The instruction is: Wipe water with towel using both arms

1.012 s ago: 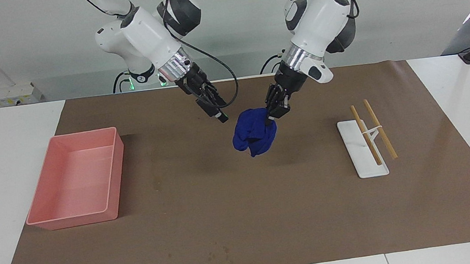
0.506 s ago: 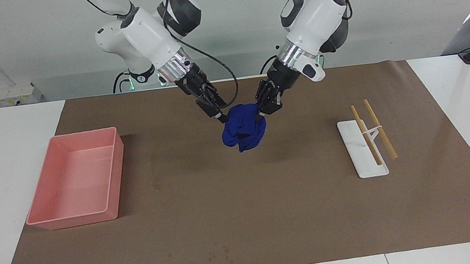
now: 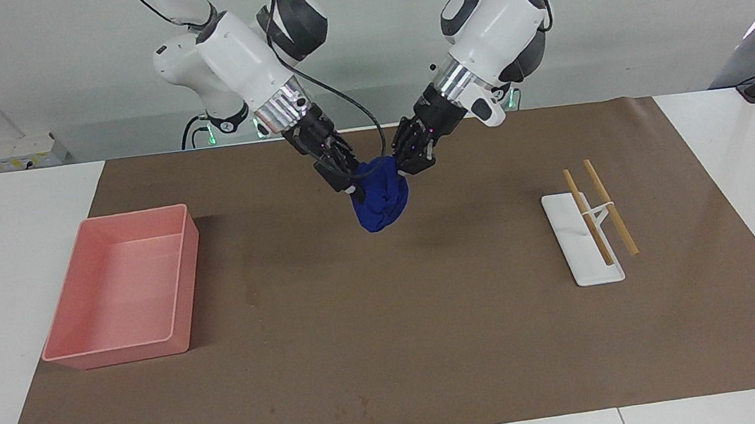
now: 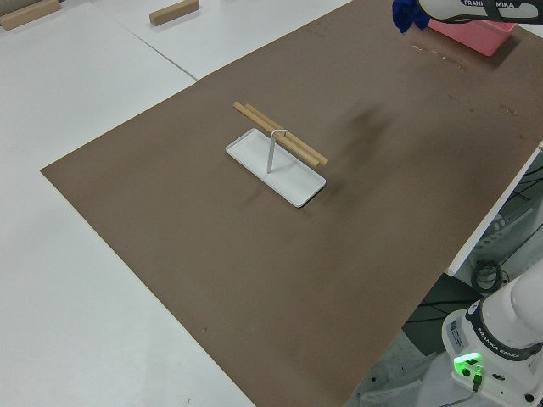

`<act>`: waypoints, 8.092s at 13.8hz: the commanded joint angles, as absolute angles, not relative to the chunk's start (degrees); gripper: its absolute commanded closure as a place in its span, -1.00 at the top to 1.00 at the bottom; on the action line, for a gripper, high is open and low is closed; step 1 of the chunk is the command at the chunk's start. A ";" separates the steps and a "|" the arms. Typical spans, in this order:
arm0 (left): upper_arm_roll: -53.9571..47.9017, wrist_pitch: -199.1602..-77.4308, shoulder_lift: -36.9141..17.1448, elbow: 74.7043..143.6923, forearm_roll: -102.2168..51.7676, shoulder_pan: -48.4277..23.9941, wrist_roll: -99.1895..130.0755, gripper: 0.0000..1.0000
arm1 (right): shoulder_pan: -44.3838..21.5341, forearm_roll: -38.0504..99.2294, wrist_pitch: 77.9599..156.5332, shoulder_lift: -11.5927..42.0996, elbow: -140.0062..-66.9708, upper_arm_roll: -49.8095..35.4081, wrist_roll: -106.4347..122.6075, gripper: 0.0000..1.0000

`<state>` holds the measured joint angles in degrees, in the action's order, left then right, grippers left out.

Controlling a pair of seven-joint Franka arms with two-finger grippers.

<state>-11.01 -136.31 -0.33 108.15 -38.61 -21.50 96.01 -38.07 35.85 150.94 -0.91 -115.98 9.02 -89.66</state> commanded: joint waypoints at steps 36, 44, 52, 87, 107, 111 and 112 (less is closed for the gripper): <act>-10.81 -104.27 -0.79 96.35 -3.18 -1.51 24.32 1.00 | -21.11 14.98 112.08 -4.04 -115.75 9.49 -20.79 -1.00; -9.67 -90.00 -0.44 91.23 0.70 7.12 -3.16 1.00 | -14.33 1.86 124.09 2.80 -116.02 9.58 2.01 -1.00; -8.70 -90.17 0.17 92.71 -0.44 5.80 -3.34 1.00 | -14.76 9.80 132.73 11.07 -110.58 9.23 -2.98 -1.00; -4.48 -88.24 2.20 92.37 0.70 0.09 -3.60 1.00 | -16.26 15.47 139.06 20.14 -119.08 8.88 -8.96 -1.00; -4.39 -88.24 2.20 92.37 0.70 0.18 -3.60 1.00 | -16.26 15.21 133.35 2.20 -139.13 9.14 -15.54 -1.00; -4.39 -88.24 2.20 92.37 0.70 0.18 -3.60 1.00 | -16.17 15.21 130.00 2.02 -138.78 9.05 -21.69 -1.00; -4.39 -88.24 2.20 92.37 0.70 0.18 -3.60 1.00 | -16.17 15.21 129.12 2.02 -138.43 9.05 -23.28 -1.00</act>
<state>-4.70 -89.01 1.19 91.75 -0.19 0.36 -3.43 -16.17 14.55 131.27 2.55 -136.37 9.50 -20.46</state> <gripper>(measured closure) 0.000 0.833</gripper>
